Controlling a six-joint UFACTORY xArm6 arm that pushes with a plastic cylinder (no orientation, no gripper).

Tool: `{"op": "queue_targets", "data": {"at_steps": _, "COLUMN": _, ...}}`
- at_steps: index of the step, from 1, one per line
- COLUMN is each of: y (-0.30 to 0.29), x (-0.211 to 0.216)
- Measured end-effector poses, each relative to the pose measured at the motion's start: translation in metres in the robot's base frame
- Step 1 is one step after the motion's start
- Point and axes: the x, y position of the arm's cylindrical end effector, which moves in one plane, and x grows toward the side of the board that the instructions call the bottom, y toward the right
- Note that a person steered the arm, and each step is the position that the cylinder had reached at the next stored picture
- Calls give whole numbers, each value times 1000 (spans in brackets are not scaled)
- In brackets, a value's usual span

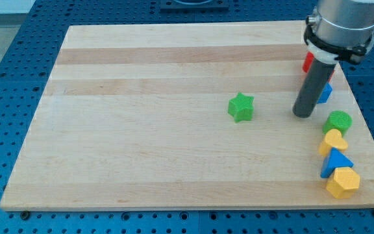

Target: Place green star to the center of the board

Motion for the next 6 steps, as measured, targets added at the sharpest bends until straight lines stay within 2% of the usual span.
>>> {"op": "queue_targets", "data": {"at_steps": 3, "y": -118, "x": 17}}
{"op": "queue_targets", "data": {"at_steps": 6, "y": -144, "x": 7}}
